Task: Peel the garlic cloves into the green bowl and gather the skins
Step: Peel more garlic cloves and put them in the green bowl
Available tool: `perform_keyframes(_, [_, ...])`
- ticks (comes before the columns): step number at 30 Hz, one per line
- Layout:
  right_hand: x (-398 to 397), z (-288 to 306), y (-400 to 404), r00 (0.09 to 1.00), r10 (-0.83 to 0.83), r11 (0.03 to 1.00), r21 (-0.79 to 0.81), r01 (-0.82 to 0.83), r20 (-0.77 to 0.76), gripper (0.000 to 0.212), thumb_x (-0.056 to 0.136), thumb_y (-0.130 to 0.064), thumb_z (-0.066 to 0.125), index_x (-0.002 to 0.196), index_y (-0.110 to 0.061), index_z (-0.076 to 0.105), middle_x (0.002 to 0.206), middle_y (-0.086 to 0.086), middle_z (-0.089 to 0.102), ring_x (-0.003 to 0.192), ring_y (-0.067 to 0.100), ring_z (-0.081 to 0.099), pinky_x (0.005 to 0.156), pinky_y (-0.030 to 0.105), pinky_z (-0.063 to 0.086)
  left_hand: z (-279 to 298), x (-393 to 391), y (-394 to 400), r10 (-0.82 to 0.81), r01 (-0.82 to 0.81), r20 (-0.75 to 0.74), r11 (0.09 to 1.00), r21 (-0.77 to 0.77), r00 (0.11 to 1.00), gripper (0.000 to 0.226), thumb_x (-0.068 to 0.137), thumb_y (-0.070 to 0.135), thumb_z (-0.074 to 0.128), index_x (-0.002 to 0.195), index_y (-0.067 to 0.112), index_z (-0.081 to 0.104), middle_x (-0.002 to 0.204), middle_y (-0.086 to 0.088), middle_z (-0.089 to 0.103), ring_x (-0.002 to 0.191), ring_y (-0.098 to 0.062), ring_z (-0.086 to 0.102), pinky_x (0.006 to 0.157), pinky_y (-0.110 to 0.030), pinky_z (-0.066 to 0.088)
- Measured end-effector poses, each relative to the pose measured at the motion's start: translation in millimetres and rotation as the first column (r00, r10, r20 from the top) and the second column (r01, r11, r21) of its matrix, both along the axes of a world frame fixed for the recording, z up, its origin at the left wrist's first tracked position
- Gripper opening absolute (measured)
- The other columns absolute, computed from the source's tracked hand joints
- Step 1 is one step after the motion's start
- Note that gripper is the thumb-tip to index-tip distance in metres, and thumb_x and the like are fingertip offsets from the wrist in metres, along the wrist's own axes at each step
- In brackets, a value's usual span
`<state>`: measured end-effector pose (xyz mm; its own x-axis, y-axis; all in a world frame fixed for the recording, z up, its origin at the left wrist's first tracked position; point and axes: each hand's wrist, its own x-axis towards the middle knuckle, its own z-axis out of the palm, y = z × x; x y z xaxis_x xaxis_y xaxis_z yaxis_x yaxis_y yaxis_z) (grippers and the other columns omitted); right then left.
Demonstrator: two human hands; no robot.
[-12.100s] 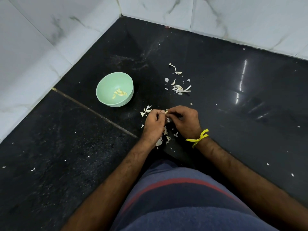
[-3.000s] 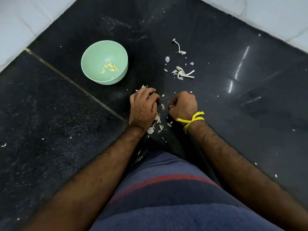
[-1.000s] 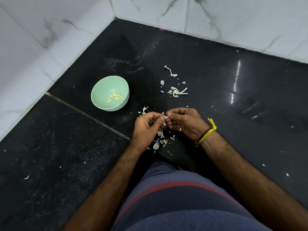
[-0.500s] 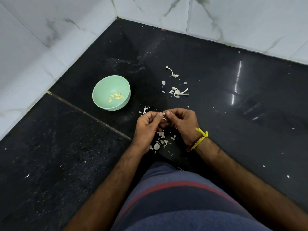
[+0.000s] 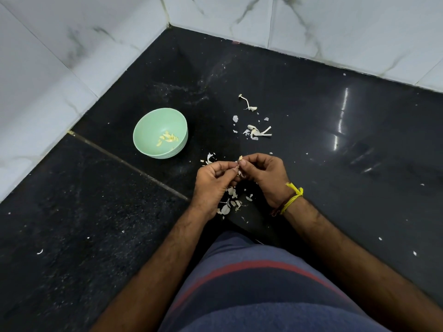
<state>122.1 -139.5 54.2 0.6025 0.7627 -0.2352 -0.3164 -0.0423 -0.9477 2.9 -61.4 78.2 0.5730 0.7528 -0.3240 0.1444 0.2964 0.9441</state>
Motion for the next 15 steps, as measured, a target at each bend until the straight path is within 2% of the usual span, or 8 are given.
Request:
perform_keyframes(4, [-0.7,1.9,0.5,1.000,-0.012,1.000,0.014,0.013,-0.028,0.007,0.090,-0.006,0.069,0.092,0.000,0.071,0.078,0.012,0.072,0.068,0.018,0.066,0.066,0.028,0.057,-1.0,1.6,0.6,0.021,-0.020,0.014,0.999,-0.036,1.000,0.008,0.093,0.002,0.067,0.094,0.005,0.074,0.077,-0.012,0.072,0.063,-0.011,0.063,0.061,-0.018,0.053])
perform_keyframes(7, [-0.2,2.9,0.2,1.000,0.007,1.000,0.023,-0.007,-0.013,0.011,0.090,-0.006,0.068,0.095,0.004,0.069,0.078,0.013,0.072,0.066,0.017,0.066,0.064,0.025,0.056,-1.2,1.9,1.3,0.012,-0.011,0.021,0.998,-0.067,1.000,0.008,0.095,0.008,0.066,0.095,0.005,0.074,0.079,-0.013,0.070,0.064,-0.012,0.061,0.059,-0.020,0.052])
perform_keyframes(10, [1.0,4.0,-0.7,0.999,0.011,1.000,0.023,-0.012,0.040,0.015,0.088,-0.006,0.071,0.097,0.005,0.069,0.083,0.018,0.072,0.071,0.020,0.068,0.069,0.031,0.057,-0.8,1.6,0.1,0.023,-0.021,0.027,0.997,-0.072,0.999,0.010,0.096,0.007,0.064,0.096,0.004,0.073,0.078,-0.013,0.068,0.063,-0.012,0.060,0.058,-0.020,0.051])
perform_keyframes(12, [1.1,4.6,-2.5,0.996,0.009,1.000,0.021,-0.011,0.090,0.015,0.086,-0.009,0.074,0.096,0.002,0.070,0.086,0.020,0.073,0.075,0.024,0.069,0.075,0.039,0.059,-1.1,1.1,0.2,0.024,-0.022,0.022,0.998,-0.065,0.999,0.009,0.096,0.006,0.063,0.095,0.004,0.073,0.075,-0.009,0.068,0.062,-0.011,0.060,0.058,-0.020,0.051])
perform_keyframes(15, [1.3,3.7,-5.1,0.979,0.007,1.000,0.012,-0.010,0.203,0.014,0.082,-0.010,0.079,0.094,-0.005,0.072,0.087,0.015,0.074,0.083,0.033,0.071,0.081,0.048,0.060,-1.4,0.2,2.0,0.008,-0.008,-0.002,0.999,-0.034,1.000,0.010,0.095,0.003,0.063,0.094,0.007,0.073,0.073,-0.007,0.069,0.062,-0.011,0.061,0.058,-0.019,0.052])
